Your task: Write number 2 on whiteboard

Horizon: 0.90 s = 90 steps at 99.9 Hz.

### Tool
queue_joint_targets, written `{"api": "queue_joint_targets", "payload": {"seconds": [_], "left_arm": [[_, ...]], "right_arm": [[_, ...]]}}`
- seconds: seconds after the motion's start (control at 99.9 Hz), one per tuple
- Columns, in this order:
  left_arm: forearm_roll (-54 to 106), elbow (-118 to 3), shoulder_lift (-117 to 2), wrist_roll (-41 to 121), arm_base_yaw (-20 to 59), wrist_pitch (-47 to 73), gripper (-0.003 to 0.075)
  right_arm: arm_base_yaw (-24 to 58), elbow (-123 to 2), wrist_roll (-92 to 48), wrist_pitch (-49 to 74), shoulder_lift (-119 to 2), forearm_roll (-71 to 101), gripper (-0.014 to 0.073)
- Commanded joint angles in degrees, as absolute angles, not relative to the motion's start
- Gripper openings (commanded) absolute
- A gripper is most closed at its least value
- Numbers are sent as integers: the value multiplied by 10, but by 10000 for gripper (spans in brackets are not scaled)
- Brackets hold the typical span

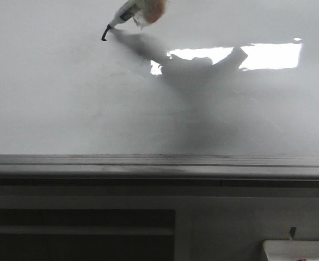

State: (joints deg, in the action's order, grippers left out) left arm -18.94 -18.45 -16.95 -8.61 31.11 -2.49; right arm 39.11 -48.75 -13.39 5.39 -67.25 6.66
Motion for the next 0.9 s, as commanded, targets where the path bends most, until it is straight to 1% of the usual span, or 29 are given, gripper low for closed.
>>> {"api": "queue_joint_targets", "payload": {"seconds": [0.0,0.08,0.22,0.34,0.451,0.541,0.721,0.891], "left_arm": [[-183,-200,-174,-92,311,-68,-20],[-183,-200,-174,-92,311,-68,-20],[-183,-200,-174,-92,311,-68,-20],[-183,-200,-174,-92,311,-67,-20],[-183,-200,-174,-92,311,-61,-20],[-183,-200,-174,-92,311,-59,-20],[-183,-200,-174,-92,311,-59,-20],[-183,-200,-174,-92,311,-59,-20]], "right_arm": [[375,-506,-133,35,-643,52,-64],[370,-505,-133,70,-630,51,-50],[372,-488,-133,113,-622,53,-50],[393,-469,-133,107,-632,72,-50],[428,-469,-133,67,-666,72,-50],[445,-479,-133,57,-697,72,-50],[434,-482,-133,66,-692,76,-50],[399,-465,-133,131,-645,75,-50]]}}
